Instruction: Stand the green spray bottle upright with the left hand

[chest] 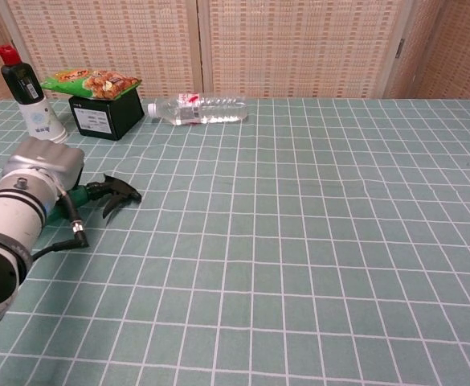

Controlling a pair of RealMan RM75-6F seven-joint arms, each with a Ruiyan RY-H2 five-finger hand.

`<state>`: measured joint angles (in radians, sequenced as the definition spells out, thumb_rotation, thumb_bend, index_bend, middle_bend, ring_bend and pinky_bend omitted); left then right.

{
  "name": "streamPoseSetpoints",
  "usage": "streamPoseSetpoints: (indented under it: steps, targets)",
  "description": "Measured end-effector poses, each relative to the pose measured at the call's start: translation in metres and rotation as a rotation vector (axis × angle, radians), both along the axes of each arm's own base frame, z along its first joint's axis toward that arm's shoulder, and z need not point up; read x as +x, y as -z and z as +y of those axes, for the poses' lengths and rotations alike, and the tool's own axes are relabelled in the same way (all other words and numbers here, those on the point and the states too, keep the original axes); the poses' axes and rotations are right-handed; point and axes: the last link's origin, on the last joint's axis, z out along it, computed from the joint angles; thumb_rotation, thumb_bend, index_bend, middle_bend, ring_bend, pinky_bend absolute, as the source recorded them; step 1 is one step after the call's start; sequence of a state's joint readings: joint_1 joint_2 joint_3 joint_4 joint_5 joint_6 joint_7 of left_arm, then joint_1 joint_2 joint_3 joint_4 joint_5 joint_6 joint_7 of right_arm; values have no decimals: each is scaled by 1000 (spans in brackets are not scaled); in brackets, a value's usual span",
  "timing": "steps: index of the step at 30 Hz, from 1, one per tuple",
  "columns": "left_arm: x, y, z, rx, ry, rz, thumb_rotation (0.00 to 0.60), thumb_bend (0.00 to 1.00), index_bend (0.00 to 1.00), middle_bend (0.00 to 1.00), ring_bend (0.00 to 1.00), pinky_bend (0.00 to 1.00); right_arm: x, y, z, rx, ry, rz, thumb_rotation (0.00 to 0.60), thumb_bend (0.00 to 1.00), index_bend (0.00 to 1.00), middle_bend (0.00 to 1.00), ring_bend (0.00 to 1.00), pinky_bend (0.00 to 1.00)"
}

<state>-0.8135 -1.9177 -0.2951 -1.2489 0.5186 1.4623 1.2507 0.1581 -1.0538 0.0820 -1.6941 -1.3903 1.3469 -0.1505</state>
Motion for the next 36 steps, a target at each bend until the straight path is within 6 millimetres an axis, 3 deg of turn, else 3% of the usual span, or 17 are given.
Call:
streamPoseSetpoints:
  steps: [11, 17, 22, 26, 36]
  targets:
    - [16, -22, 3, 53, 46, -30, 600, 293, 499, 604, 508, 458, -2, -1, 1, -4, 3, -3, 600, 0, 0, 0, 0, 0]
    - [43, -60, 6, 142, 168, -182, 600, 293, 539, 649, 550, 499, -2, -2, 1, -4, 2, -1, 600, 0, 0, 0, 0, 0]
    - [58, -96, 5, 259, 294, -409, 600, 293, 552, 670, 565, 501, -1, -1, 2, -5, -2, 10, 600, 0, 0, 0, 0, 0]
    - [54, -120, 3, 356, 368, -627, 600, 292, 550, 668, 565, 474, -1, 1, 2, -11, 1, 22, 600, 0, 0, 0, 0, 0]
    - [18, -176, -1, 586, 503, -1195, 600, 288, 472, 597, 494, 399, -4, 6, 1, -39, 39, 51, 600, 0, 0, 0, 0, 0]
